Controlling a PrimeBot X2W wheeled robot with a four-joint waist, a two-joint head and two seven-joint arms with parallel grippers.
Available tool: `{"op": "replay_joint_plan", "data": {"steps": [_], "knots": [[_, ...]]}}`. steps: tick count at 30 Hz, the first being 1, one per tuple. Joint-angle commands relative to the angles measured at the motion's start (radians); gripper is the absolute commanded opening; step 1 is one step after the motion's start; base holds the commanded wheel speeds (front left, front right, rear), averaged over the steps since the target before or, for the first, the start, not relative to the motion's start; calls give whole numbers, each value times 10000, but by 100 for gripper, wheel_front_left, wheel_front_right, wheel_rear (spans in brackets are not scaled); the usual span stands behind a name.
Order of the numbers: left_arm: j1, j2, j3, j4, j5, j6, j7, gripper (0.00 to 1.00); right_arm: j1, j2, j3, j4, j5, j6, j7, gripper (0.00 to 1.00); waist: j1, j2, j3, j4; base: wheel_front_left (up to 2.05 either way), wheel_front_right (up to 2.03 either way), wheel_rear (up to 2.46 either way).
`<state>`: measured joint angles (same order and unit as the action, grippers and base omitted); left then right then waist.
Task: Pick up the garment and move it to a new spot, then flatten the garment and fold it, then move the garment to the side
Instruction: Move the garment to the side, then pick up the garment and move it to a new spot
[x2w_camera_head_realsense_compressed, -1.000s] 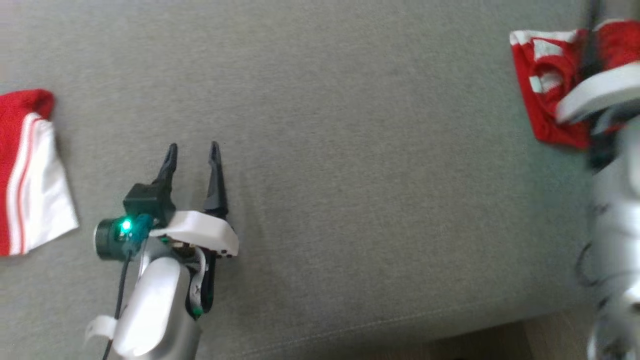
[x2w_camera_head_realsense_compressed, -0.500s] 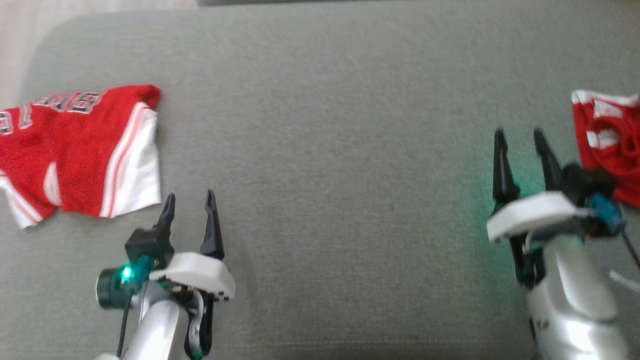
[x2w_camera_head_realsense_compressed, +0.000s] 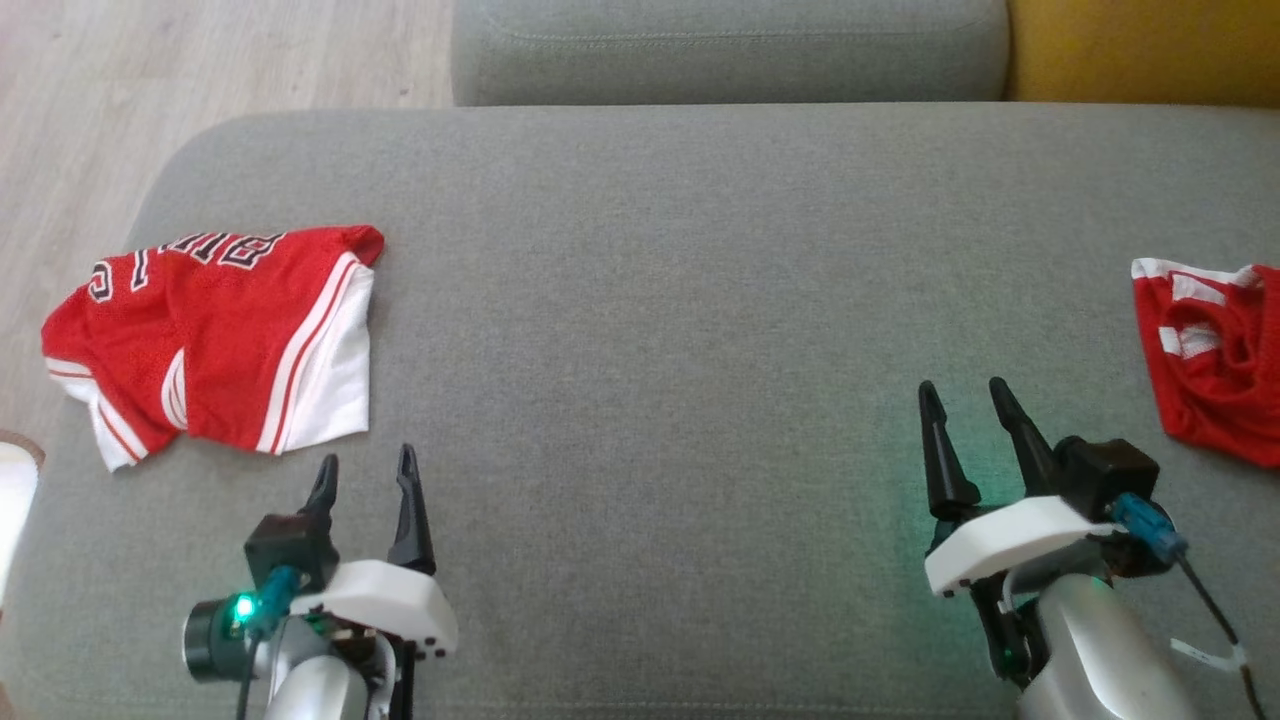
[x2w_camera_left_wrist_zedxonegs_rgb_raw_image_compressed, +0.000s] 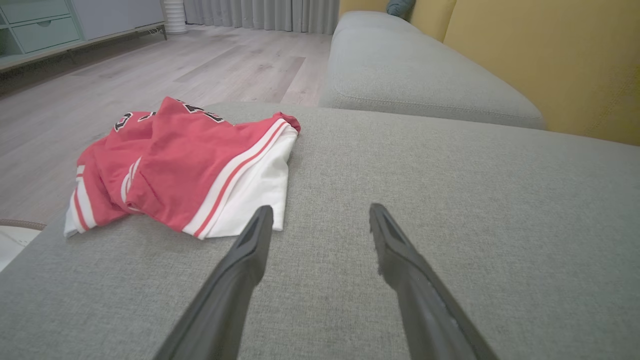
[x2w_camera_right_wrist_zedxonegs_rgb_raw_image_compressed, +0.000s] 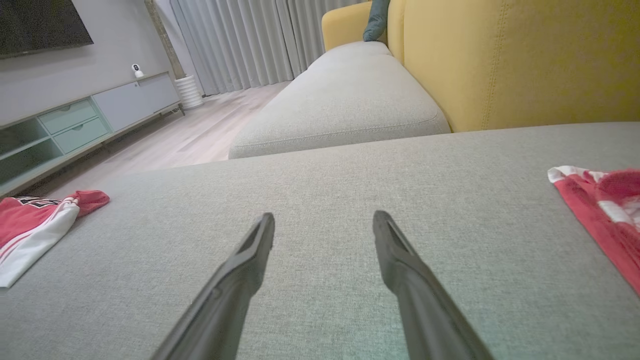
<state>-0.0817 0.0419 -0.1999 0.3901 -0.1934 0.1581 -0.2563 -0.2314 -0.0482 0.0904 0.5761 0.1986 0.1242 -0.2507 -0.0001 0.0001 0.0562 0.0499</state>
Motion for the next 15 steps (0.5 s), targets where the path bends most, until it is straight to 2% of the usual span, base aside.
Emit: {"op": "replay_joint_plan", "data": {"steps": [1, 8, 15], "knots": [[-281, 83, 433, -364, 106, 48, -55, 100, -237, -22, 285, -392, 73, 65, -111, 100, 1, -1, 17, -26, 0, 0, 0], [-364, 83, 318, -459, -63, 94, -55, 100, -288, -21, 477, -611, 183, 65, -111, 100, 1, -1, 217, 431, 0, 0, 0], [-417, 83, 257, -532, -282, 230, -55, 100, -335, -21, 1193, -618, 144, 65, -111, 100, 1, -1, 440, 1783, 0, 0, 0]]}}
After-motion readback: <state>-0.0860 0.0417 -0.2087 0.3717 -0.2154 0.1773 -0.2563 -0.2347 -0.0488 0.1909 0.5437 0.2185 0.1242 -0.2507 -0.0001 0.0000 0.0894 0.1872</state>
